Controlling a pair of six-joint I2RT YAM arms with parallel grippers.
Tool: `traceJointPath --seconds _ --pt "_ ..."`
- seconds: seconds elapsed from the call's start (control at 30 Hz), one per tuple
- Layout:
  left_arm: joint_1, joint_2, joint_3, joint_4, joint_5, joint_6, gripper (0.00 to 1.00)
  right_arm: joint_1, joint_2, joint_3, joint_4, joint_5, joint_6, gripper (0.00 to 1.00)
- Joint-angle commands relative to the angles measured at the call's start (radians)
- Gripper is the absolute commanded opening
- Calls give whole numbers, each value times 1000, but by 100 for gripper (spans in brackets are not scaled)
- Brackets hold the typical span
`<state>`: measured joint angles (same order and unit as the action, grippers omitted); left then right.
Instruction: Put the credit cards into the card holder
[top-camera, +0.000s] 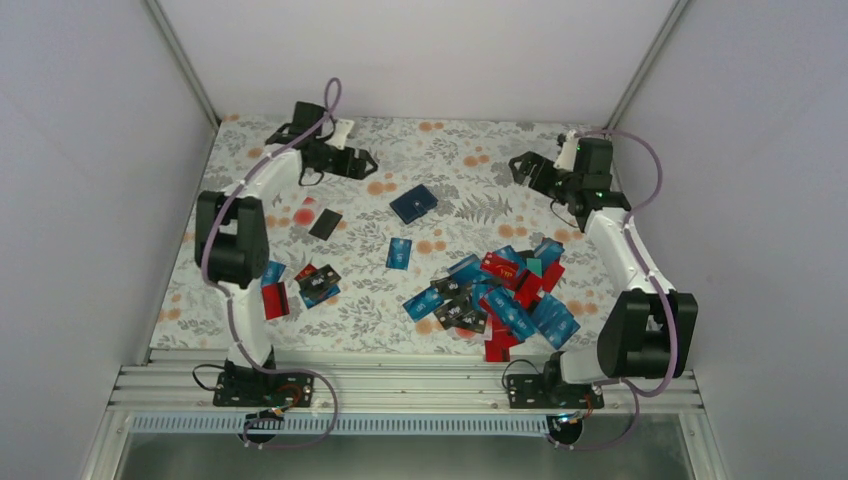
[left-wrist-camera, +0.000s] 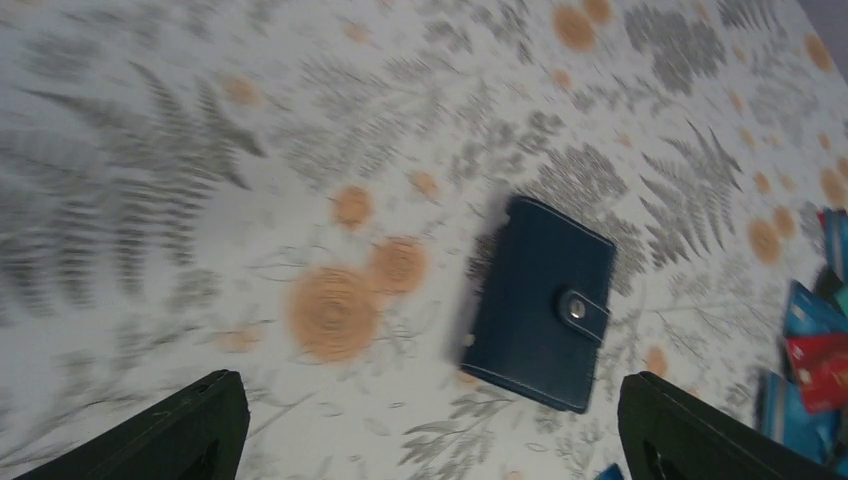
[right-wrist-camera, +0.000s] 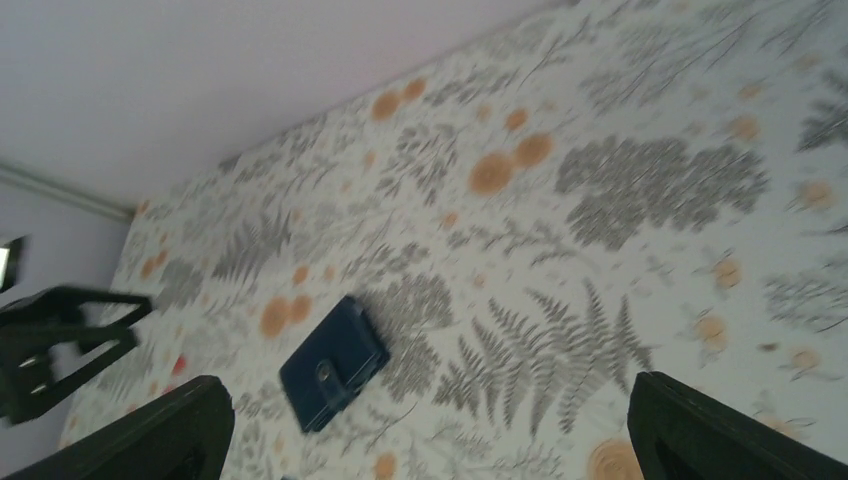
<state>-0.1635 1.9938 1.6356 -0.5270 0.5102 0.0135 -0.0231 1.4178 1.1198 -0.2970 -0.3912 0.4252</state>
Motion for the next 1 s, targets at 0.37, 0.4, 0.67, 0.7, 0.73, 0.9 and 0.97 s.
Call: traceJointPath --seconds 0.37,0.4,0.67,0.7,0.73,0.9,0.97 --pt "-132 429 355 -218 194 88 84 29 -39 -78 -24 -190 -14 100" --pt "-139 439 359 -221 194 86 83 30 -41 -81 -28 -188 -14 100" --pt "-220 394 240 -197 160 12 73 37 -43 -91 -37 -185 -14 100" --pt "-235 370 199 -173 151 -17 73 37 -44 -91 -39 -186 -15 100" --pt "-250 348 162 -149 143 -47 72 36 -44 -91 -40 -184 -15 100" --pt "-307 273 65 -106 92 -185 66 41 -37 -85 -47 -184 -16 100" --pt "-326 240 25 -73 78 -209 66 41 -33 -83 -45 -184 -16 100"
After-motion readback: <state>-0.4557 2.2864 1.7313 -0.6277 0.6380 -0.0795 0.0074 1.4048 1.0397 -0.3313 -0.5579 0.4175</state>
